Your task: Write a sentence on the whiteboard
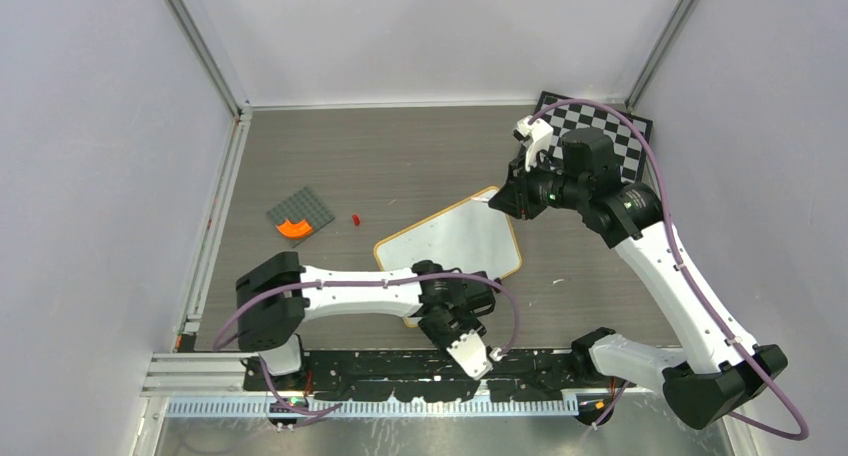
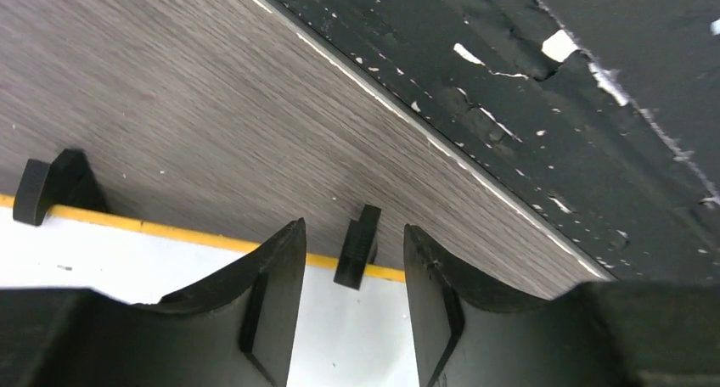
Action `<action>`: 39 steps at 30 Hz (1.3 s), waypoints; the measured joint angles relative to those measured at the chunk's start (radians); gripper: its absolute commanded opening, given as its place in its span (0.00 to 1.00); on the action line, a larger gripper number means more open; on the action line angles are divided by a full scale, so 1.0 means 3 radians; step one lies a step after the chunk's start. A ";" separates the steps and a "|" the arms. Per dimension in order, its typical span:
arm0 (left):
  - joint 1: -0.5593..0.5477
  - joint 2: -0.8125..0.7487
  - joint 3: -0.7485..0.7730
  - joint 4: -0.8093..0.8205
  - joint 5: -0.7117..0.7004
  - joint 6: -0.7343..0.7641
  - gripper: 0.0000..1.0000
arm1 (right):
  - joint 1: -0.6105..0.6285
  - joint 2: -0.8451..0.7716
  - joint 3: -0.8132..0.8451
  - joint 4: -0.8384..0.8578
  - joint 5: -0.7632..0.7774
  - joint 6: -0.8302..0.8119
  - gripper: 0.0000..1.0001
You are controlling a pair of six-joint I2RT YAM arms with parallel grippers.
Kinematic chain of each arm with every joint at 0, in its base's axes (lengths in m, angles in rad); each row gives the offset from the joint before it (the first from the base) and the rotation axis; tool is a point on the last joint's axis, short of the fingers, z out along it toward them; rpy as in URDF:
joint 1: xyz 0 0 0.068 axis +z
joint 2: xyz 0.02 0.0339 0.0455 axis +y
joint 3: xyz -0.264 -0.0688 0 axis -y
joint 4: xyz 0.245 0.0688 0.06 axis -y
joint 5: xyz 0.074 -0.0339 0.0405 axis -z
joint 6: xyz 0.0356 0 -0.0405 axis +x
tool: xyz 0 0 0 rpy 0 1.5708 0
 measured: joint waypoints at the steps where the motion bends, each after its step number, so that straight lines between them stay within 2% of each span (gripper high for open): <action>1: 0.0000 0.0034 -0.0005 0.0022 -0.0013 0.0031 0.44 | -0.0003 0.0000 -0.0003 -0.0003 -0.0008 0.0000 0.00; 8: 0.0025 0.0237 -0.0149 0.0145 -0.0159 0.0294 0.32 | -0.0003 0.0008 -0.0008 -0.0001 -0.0036 0.0000 0.00; 14: 0.0156 0.0338 -0.0164 0.0156 -0.0223 0.0389 0.17 | -0.0006 0.0064 -0.0008 -0.0001 -0.0061 -0.0001 0.00; 27: 0.0627 0.0543 0.0098 0.0093 -0.0123 0.0445 0.13 | -0.0009 0.0178 -0.0008 0.0000 -0.0122 0.0000 0.00; 33: 0.0834 0.0543 0.0113 -0.0010 -0.0135 0.0725 0.16 | -0.0009 0.0238 -0.0008 0.0001 -0.0151 0.0003 0.00; 36: 0.0899 0.0543 0.0113 -0.0051 -0.0164 0.0852 0.28 | -0.0009 0.0268 -0.0008 0.0001 -0.0165 0.0013 0.00; 39: 0.0947 0.0543 0.0113 -0.0051 -0.0206 0.0945 0.44 | -0.0009 0.0286 -0.0006 0.0004 -0.0181 0.0017 0.00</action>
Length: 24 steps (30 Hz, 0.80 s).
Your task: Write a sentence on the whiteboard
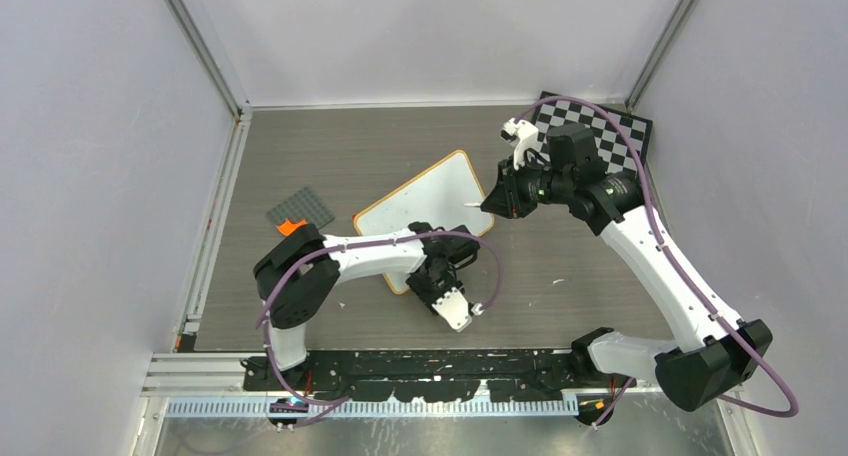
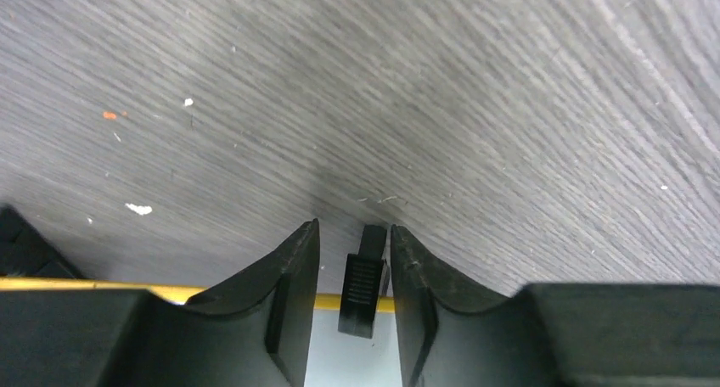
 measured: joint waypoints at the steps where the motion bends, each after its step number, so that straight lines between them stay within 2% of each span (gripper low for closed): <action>1: 0.0014 0.0000 0.0000 0.0011 -0.0013 0.0022 0.49 | 0.0000 0.0005 0.0000 0.0001 -0.0001 0.0001 0.00; 4: 0.0058 -0.0005 0.0010 0.0010 -0.0013 0.0003 0.62 | 0.0000 0.0031 0.0006 0.0003 -0.0003 0.0003 0.00; 7: 0.0066 -0.0084 0.0047 -0.0039 0.0042 -0.0117 0.69 | 0.0000 0.0109 0.0080 -0.0001 0.0000 0.0008 0.00; 11: -0.0094 -0.0331 0.0270 -0.0314 0.0170 -0.0423 0.72 | -0.0001 0.0219 0.0225 -0.0003 0.0003 0.0013 0.00; 14: -0.0224 -0.0509 0.0716 -0.0646 0.0439 -0.0855 0.69 | -0.0027 0.0294 0.0395 -0.0001 -0.0006 0.0036 0.00; 17: -0.0172 -0.0680 0.1114 -0.0923 0.0792 -0.1316 0.67 | -0.0140 0.0369 0.0580 0.0028 -0.0065 0.0089 0.00; 20: 0.0215 -0.0898 0.1382 -0.1096 0.1128 -0.1906 0.66 | -0.0298 0.0472 0.0715 0.0097 -0.0114 0.0163 0.00; 24: 0.1179 -0.1067 0.1661 -0.0956 0.1396 -0.2773 0.69 | -0.0416 0.0632 0.0746 0.0209 -0.0165 0.0245 0.00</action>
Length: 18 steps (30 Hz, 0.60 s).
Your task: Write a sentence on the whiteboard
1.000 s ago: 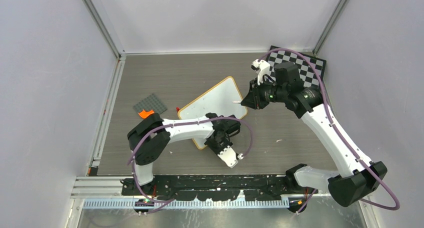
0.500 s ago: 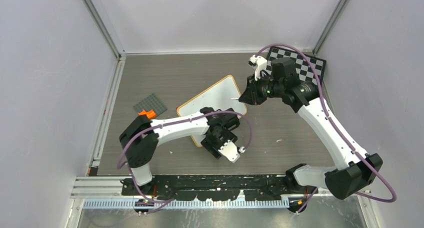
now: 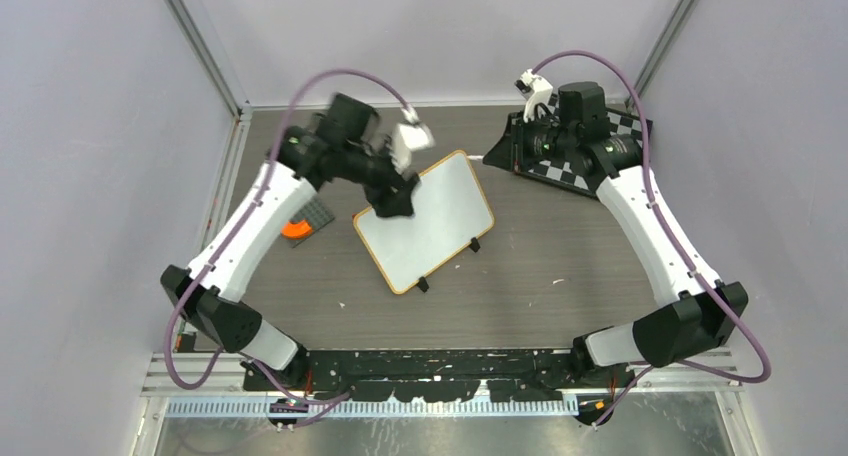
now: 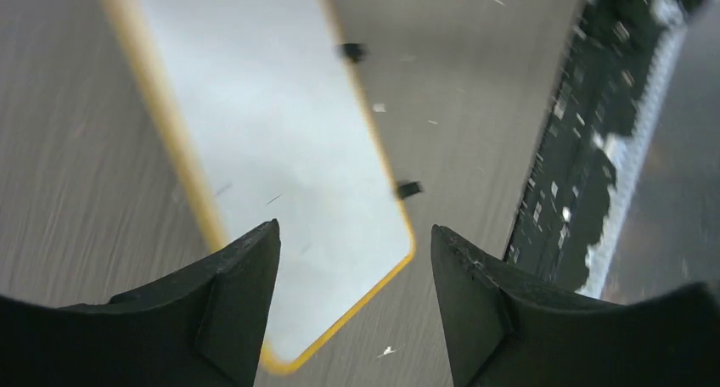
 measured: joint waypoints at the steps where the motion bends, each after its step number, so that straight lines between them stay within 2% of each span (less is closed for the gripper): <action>1: 0.0305 -0.0045 -0.0004 0.0118 0.0020 -0.0229 0.69 | -0.0001 0.0032 -0.0023 0.0037 -0.0025 0.0022 0.00; 5: 0.1241 -0.0094 -0.0137 0.0468 0.0165 -0.0885 0.68 | 0.0070 0.0084 -0.0111 0.0148 -0.0069 0.0103 0.00; 8: 0.1631 0.0015 -0.0252 0.0515 0.0437 -0.1128 0.66 | 0.0257 0.0100 -0.0170 0.0215 -0.0006 0.0098 0.00; 12: 0.1694 0.0300 -0.0478 0.0567 0.0823 -0.1239 0.64 | 0.0650 0.0151 -0.0193 0.0240 0.0182 -0.0006 0.00; 15: 0.1671 0.0365 -0.0843 0.0701 0.1045 -0.1391 0.60 | 0.0941 0.0191 -0.0193 0.0230 0.0393 -0.0161 0.00; 18: 0.1643 0.0390 -0.0977 0.0799 0.1179 -0.1516 0.54 | 0.1156 0.0201 -0.0219 0.0217 0.0521 -0.0295 0.00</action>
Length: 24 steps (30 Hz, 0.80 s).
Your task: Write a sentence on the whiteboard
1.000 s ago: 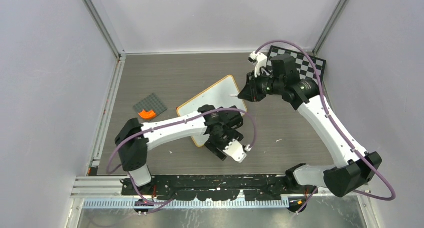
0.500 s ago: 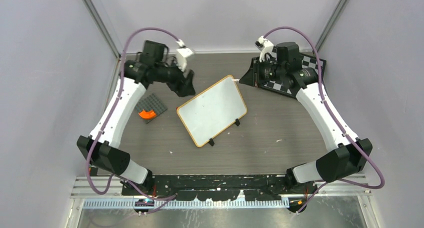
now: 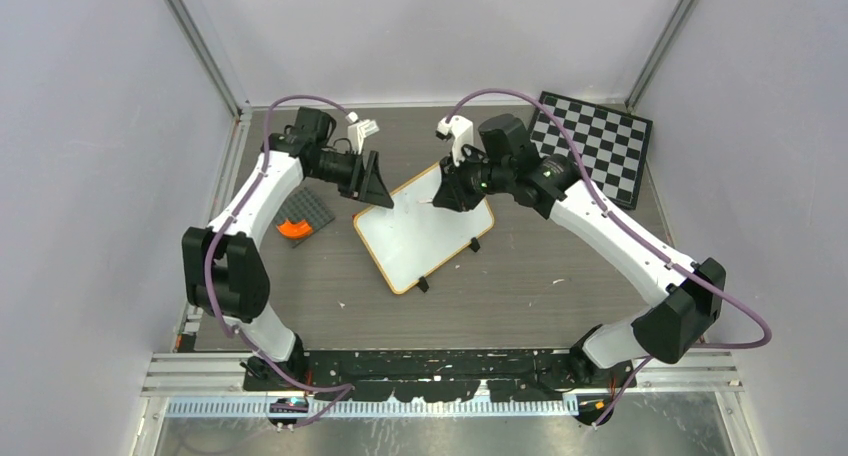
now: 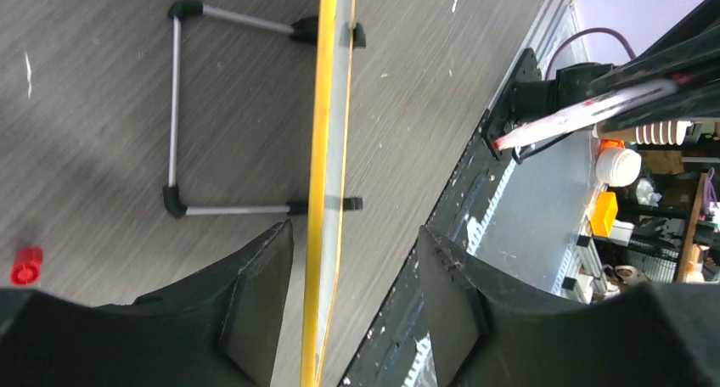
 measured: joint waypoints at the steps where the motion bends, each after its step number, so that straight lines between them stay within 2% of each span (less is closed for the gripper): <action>1: -0.0022 0.0011 0.0001 0.0061 0.0041 -0.0038 0.51 | 0.0034 0.0000 -0.0008 -0.0014 0.0015 -0.0032 0.00; 8: -0.0145 0.0291 0.0200 0.0200 0.0161 -0.0051 0.18 | 0.0043 0.0000 -0.0057 -0.0072 0.0015 -0.0160 0.00; 13: -0.0219 0.0565 0.0384 0.0149 0.0181 0.0062 0.05 | 0.0060 0.0000 -0.0064 -0.0154 -0.0061 -0.0244 0.00; 17: -0.0278 0.0636 0.0543 0.0014 0.0159 0.0225 0.01 | 0.0092 0.0000 -0.0089 -0.0201 -0.0130 -0.0276 0.00; 22: -0.0351 0.0827 0.0811 -0.0221 0.0192 0.0495 0.00 | 0.0135 0.0000 -0.0120 -0.0244 -0.0206 -0.0312 0.00; 23: -0.0365 0.0877 0.0872 -0.0282 0.0201 0.0554 0.02 | 0.0142 0.0000 -0.0125 -0.0247 -0.0210 -0.0314 0.00; 24: -0.0378 0.0914 0.0916 -0.0324 0.0205 0.0598 0.09 | 0.0146 0.0000 -0.0128 -0.0249 -0.0210 -0.0315 0.00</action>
